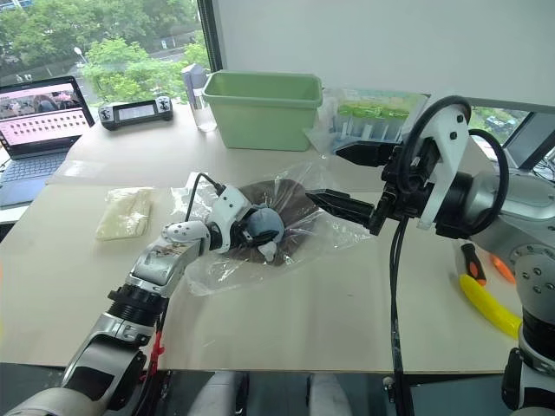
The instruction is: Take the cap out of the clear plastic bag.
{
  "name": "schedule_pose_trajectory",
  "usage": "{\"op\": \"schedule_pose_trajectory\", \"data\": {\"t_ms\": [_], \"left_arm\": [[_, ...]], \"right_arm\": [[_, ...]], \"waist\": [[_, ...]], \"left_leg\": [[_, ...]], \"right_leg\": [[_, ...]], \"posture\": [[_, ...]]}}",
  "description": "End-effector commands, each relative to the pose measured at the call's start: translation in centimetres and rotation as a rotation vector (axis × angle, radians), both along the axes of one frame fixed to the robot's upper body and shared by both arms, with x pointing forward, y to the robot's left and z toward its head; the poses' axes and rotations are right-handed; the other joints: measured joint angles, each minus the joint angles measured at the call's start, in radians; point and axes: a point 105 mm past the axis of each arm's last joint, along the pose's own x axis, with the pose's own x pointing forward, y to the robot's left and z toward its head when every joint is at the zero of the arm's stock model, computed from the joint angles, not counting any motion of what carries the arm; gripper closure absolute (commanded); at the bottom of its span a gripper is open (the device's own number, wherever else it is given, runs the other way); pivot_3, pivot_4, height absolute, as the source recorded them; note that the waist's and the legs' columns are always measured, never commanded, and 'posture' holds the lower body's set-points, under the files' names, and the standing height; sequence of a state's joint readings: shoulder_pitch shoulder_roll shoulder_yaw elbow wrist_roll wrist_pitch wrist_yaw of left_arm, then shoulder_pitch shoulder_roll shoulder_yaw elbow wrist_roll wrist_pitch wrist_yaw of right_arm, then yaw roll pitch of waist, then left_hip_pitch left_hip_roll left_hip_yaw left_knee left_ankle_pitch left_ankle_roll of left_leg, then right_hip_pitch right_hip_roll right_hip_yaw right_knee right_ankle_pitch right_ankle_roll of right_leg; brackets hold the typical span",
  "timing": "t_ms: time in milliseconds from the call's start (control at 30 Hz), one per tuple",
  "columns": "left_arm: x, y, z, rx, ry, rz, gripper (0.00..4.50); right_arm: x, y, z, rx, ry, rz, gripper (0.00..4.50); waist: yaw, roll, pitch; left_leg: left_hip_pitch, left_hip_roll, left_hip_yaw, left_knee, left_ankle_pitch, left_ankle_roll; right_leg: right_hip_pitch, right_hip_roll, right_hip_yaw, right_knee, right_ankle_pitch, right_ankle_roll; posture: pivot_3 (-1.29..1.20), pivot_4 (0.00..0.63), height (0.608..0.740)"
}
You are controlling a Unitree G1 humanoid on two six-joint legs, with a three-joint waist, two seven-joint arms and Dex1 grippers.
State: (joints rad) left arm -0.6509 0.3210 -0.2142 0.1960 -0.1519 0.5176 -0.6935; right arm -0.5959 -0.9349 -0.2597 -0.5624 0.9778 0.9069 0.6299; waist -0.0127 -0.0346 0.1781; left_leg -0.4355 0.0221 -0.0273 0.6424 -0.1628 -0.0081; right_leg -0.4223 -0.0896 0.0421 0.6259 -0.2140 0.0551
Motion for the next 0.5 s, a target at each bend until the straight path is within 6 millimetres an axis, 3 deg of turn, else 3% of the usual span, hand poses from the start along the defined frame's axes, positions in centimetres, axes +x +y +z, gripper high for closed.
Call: {"op": "schedule_pose_trajectory", "data": {"t_ms": [33,200,300,367,433,500], "left_arm": [[-0.3,-0.6,-0.9,-0.024,0.055,-0.014,2.62],[0.3,-0.6,1.3,-0.13,0.0,-0.008,4.09],[2.0,0.8,4.8,-0.272,-0.1,0.098,4.44],[3.7,3.3,8.3,-0.408,-0.199,0.232,4.44],[5.1,7.5,11.8,-0.485,-0.344,0.413,4.44],[6.0,12.5,13.9,-0.521,-0.441,0.618,4.44]], "right_arm": [[-0.6,-0.2,1.1,0.004,-0.055,-0.006,0.0],[-0.4,-0.1,1.1,0.007,-0.054,-0.003,0.0],[-0.3,0.0,1.2,0.01,-0.054,0.003,0.0],[-0.2,0.1,1.2,0.015,-0.053,0.01,0.0],[0.0,0.3,1.2,0.018,-0.05,0.021,0.0],[0.1,0.5,1.2,0.023,-0.047,0.032,0.0]], "waist": [[0.001,0.0,0.0],[0.002,0.0,0.0],[0.001,0.0,0.0],[0.002,-0.001,0.001],[-0.001,-0.002,0.002],[-0.007,-0.002,0.002]], "left_leg": [[0.0,0.0,0.0,0.0,0.0,0.0],[0.0,-0.001,0.0,0.0,0.0,0.0],[-0.001,0.0,0.0,0.0,0.0,0.0],[-0.002,0.0,0.0,0.0,0.0,0.0],[-0.002,0.0,-0.001,0.0,0.0,0.0],[-0.002,0.0,0.0,0.0,0.0,0.0]], "right_leg": [[0.0,0.0,0.0,0.0,0.0,0.0],[0.0,0.0,0.0,-0.001,0.0,0.001],[0.0,0.0,0.0,0.0,0.0,0.001],[-0.001,0.0,0.0,0.0,0.001,0.002],[-0.002,0.0,0.0,0.0,0.003,0.005],[-0.002,0.001,0.0,0.0,0.004,0.005]], "posture": [[0.0,0.15,0.74],[0.0,0.15,0.74],[0.0,0.15,0.74],[0.0,0.15,0.74],[0.0,0.15,0.74],[0.0,0.15,0.74]]}}
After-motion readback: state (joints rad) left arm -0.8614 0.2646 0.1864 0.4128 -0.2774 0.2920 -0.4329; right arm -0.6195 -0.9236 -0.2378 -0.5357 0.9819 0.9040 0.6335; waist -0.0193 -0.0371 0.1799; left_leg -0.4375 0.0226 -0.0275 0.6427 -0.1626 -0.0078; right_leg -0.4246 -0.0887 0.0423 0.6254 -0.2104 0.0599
